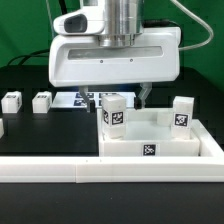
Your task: Assemble square table
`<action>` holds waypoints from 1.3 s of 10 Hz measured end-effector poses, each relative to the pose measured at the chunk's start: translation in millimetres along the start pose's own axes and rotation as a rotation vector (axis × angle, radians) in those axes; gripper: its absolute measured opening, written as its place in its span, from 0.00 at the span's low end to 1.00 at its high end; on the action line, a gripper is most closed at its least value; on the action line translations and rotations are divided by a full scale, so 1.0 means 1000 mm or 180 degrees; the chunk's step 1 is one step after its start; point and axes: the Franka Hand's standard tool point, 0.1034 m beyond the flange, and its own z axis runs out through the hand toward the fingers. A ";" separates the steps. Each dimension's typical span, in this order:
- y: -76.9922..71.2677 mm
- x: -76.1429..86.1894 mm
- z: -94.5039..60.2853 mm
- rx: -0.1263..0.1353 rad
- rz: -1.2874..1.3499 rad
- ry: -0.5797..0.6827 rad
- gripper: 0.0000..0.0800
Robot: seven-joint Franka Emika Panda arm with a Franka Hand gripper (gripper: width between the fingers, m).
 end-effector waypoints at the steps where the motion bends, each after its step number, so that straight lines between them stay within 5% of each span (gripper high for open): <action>1: 0.001 0.001 -0.001 -0.0036 -0.0338 -0.0008 0.81; 4: 0.002 0.003 -0.002 -0.0048 -0.0344 -0.0002 0.78; 5: 0.002 0.003 -0.002 -0.0048 -0.0344 -0.0002 0.55; 6: 0.002 0.003 -0.002 -0.0048 -0.0344 -0.0002 0.55; 7: 0.002 0.003 -0.002 -0.0048 -0.0343 -0.0002 0.36; 13: 0.006 0.004 -0.001 -0.0073 0.0609 0.0099 0.36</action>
Offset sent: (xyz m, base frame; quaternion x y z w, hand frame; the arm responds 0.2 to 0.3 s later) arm 0.0000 0.0000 0.0000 0.0000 0.0000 0.0000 1.0000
